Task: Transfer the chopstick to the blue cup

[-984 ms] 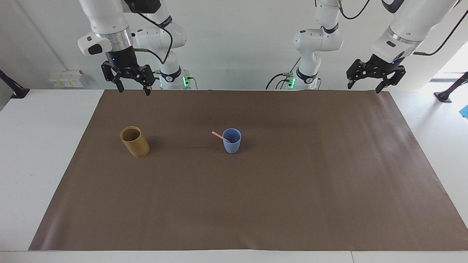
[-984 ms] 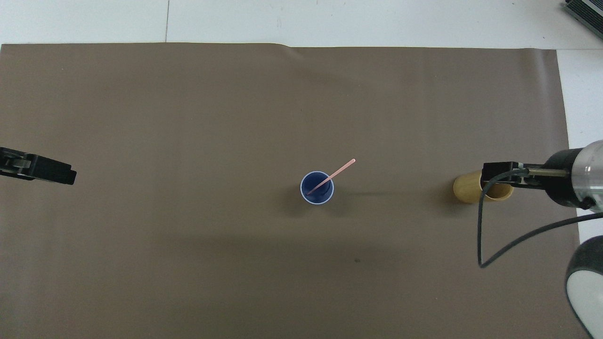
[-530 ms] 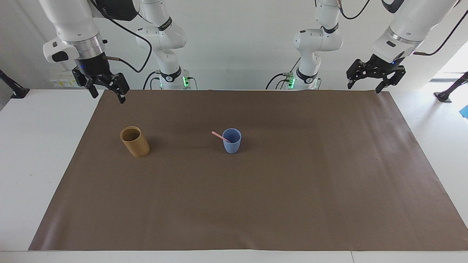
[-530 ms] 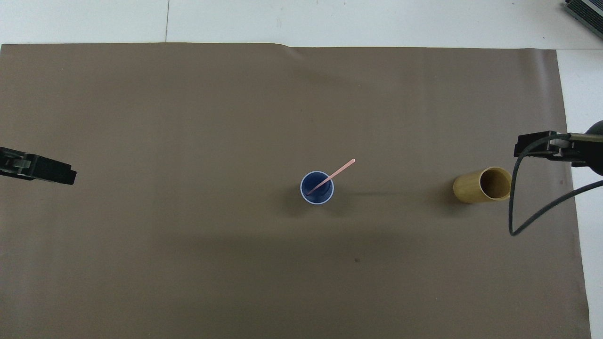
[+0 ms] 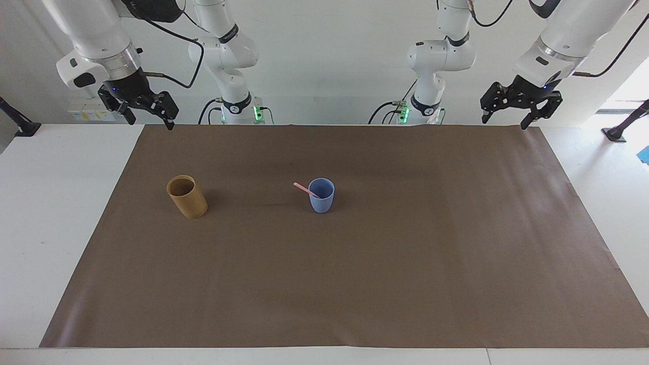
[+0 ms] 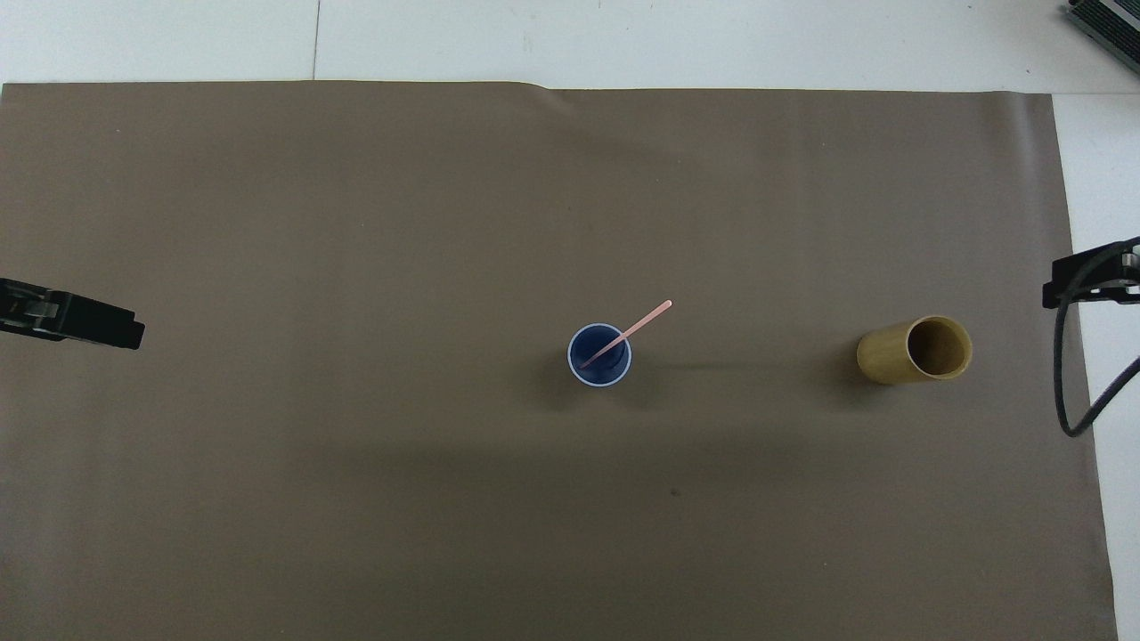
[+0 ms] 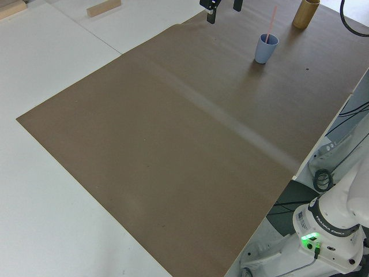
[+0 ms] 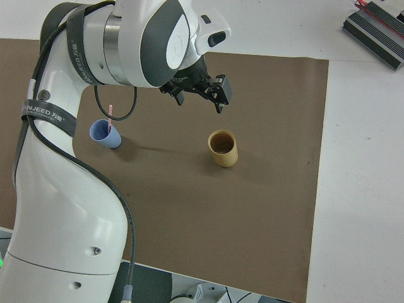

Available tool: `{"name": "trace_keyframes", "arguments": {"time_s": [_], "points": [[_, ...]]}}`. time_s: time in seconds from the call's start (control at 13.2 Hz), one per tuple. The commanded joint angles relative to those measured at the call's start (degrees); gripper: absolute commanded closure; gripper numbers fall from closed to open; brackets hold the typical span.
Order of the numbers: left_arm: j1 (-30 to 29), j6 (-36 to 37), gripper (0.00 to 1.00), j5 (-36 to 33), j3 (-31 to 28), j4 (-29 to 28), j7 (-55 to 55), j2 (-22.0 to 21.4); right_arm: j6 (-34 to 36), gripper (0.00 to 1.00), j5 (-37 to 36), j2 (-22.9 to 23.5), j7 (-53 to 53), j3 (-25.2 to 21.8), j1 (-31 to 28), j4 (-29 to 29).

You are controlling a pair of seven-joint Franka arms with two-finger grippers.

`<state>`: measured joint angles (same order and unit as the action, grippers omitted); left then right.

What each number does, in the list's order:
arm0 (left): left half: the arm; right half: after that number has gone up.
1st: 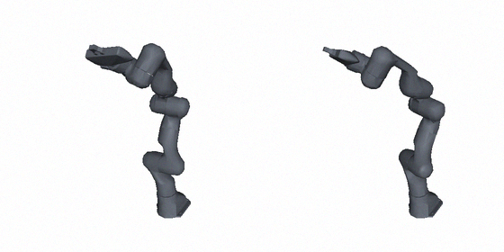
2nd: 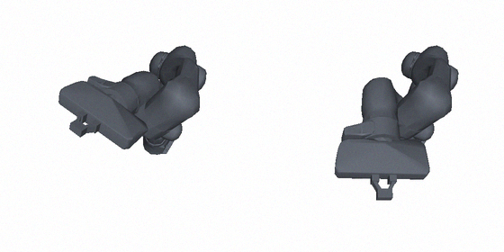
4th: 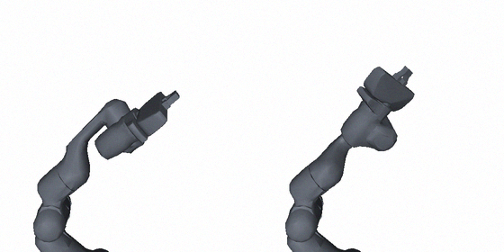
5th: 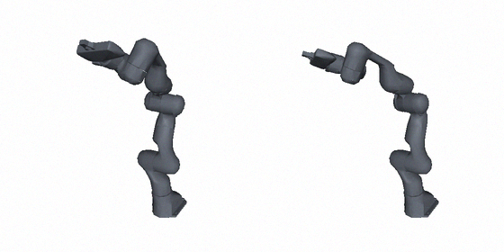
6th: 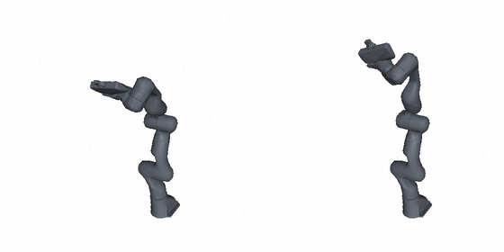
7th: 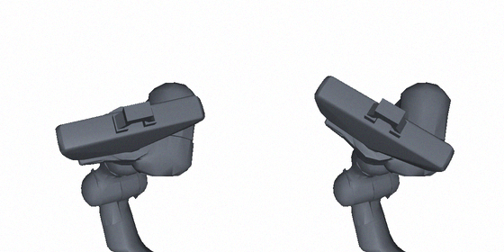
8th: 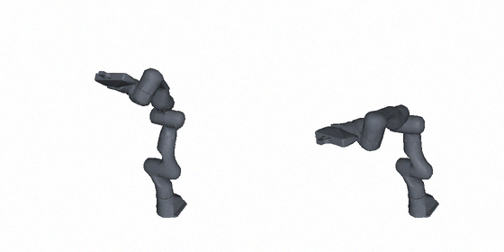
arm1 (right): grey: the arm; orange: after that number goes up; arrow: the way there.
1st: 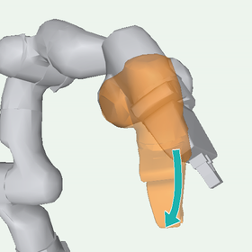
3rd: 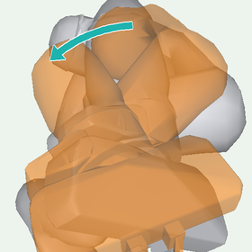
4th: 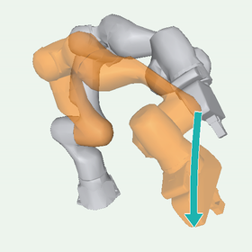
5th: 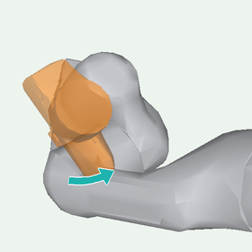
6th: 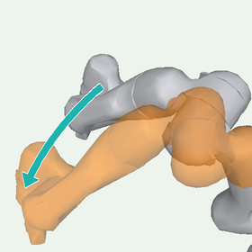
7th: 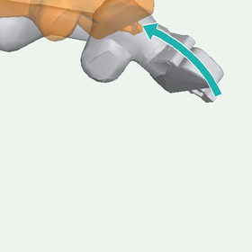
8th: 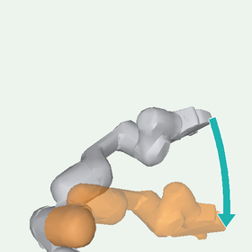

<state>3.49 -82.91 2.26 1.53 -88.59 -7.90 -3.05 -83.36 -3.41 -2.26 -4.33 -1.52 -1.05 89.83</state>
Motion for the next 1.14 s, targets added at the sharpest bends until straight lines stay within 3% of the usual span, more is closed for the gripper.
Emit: {"name": "trace_keyframes", "arguments": {"time_s": [0.0, 0.38, 0.76, 1.06], "points": [[-0.8, 0.0, 0.0, 0.3, 0.3, -1.1, -0.2, -1.3, -4.4, 0.0, 0.4, -2.1, 3.4, 0.2, -0.2, 3.4], [-0.8, 0.0, 0.0, 0.3, 0.3, -1.1, -0.2, -1.3, -7.7, 0.0, 2.3, -1.3, 3.6, 0.2, -0.1, 3.9], [-0.8, 0.0, 0.0, 0.3, 0.3, -1.1, -0.2, -1.3, -8.7, 0.0, 2.3, -4.5, 2.7, 0.3, 3.2, 8.9], [-0.8, 0.0, 0.0, 0.3, 0.3, -1.1, -0.2, -1.3, -8.7, 0.0, 2.3, -4.8, 2.6, 0.3, 3.3, 9.4]]}}
